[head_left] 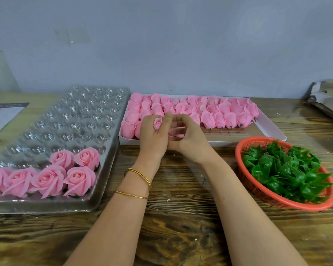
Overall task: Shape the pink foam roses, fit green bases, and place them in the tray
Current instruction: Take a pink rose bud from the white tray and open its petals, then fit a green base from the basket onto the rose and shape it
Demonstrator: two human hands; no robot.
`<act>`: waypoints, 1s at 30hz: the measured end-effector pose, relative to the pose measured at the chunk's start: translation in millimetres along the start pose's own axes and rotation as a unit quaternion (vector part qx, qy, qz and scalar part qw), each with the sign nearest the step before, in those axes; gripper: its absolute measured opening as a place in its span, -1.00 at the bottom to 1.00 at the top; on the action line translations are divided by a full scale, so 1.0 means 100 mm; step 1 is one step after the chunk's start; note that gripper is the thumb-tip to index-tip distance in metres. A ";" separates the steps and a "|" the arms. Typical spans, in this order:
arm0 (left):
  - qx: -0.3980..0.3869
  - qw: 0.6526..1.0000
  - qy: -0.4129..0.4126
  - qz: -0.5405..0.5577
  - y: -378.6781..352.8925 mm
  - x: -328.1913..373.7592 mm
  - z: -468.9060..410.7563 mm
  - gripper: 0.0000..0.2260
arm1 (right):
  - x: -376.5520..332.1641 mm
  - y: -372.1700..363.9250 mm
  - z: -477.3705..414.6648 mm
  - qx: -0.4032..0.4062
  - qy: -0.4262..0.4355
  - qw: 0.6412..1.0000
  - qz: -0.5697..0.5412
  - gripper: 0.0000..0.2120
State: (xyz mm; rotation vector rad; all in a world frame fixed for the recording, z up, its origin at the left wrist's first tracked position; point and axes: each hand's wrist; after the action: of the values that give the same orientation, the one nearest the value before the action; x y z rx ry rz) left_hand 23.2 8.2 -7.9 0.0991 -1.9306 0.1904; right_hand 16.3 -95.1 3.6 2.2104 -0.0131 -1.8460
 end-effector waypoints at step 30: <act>-0.010 1.000 0.021 -0.010 -0.01 -0.13 -0.06 -0.65 | -0.31 0.28 0.08 0.059 -0.025 0.990 0.126 -0.85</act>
State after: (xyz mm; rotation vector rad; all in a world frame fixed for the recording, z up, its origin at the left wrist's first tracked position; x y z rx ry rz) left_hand 33.1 8.4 -18.0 0.1000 -1.8880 0.1589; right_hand 7.6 -118.7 37.8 2.1221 -0.4021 -1.8009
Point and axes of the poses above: each hand's wrist, its own z-axis away from the middle knuckle, its own y-axis out of the back of the hand, x = y × z, and after that the axes turned 2 degrees about -x, right-handed
